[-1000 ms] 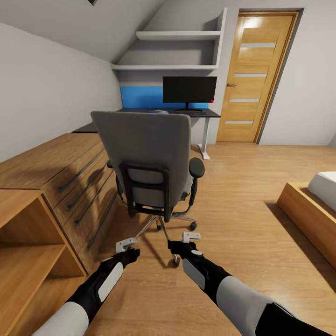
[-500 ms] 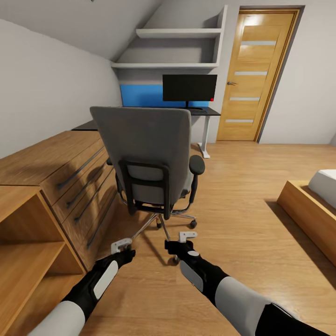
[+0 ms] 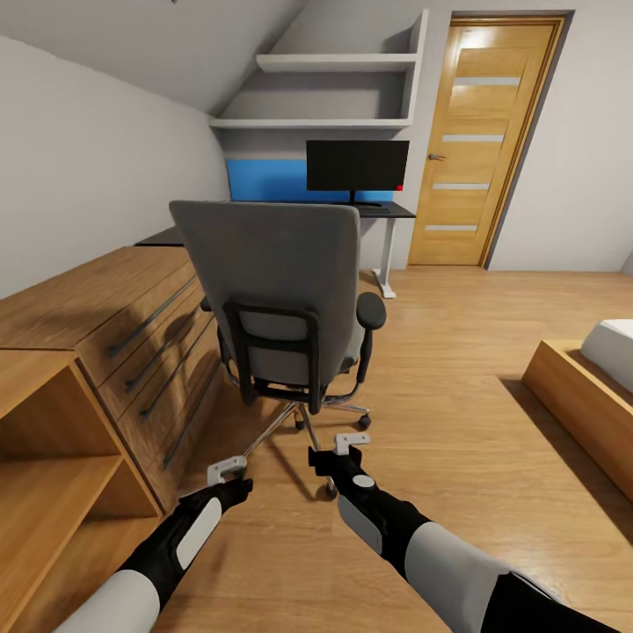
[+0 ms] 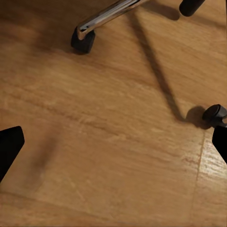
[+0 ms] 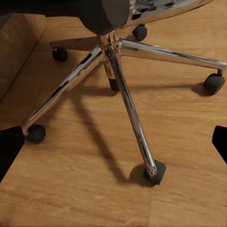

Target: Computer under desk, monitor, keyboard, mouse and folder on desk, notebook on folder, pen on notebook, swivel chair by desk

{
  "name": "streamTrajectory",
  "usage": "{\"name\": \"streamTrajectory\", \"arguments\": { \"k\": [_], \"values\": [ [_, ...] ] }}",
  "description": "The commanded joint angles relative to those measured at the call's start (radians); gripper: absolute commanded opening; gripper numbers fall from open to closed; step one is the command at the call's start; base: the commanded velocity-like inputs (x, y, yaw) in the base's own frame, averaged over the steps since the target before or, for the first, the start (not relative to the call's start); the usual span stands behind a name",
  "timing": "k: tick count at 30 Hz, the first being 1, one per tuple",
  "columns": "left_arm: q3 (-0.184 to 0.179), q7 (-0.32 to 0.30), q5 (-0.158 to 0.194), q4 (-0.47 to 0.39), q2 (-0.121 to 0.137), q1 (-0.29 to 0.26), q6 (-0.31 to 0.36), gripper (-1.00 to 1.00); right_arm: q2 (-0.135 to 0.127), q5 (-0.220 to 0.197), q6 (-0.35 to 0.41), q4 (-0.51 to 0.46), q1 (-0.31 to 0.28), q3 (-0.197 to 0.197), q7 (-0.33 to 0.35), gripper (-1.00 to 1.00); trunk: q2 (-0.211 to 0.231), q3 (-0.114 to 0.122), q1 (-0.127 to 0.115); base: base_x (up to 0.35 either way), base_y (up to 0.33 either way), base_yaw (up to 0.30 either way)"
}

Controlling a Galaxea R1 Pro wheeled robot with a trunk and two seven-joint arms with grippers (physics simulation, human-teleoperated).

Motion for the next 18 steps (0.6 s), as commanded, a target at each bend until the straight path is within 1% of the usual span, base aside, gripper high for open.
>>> {"name": "streamTrajectory", "arguments": {
  "k": [1, 3, 8, 18],
  "values": [
    [-0.006, 0.009, 0.01, -0.002, 0.001, 0.0, 0.002, 1.0, 0.0, -0.011, -0.006, 0.001, -0.001, 0.008, -0.002, 1.0, 0.0, -0.001, 0.0, 0.051, 0.0, 0.0],
    [-0.006, 0.009, 0.01, -0.002, 0.001, 0.0, 0.002, 1.0, 0.0, -0.011, -0.007, 0.001, -0.001, 0.008, 0.005, 1.0, 0.0, -0.001, 0.0, 0.107, 0.0, 0.0],
    [-0.007, 0.008, 0.011, 0.0, 0.001, 0.0, 0.002, 1.0, -0.001, -0.01, -0.007, 0.002, 0.0, 0.008, 0.02, 1.0, 0.0, -0.001, 0.0, 0.218, 0.0, 0.0],
    [-0.008, 0.008, 0.013, 0.001, 0.001, 0.0, 0.002, 1.0, -0.002, -0.01, -0.009, 0.003, 0.0, 0.008, 0.023, 1.0, 0.0, -0.001, 0.0, 0.094, 0.0, 0.0]
  ]
}}
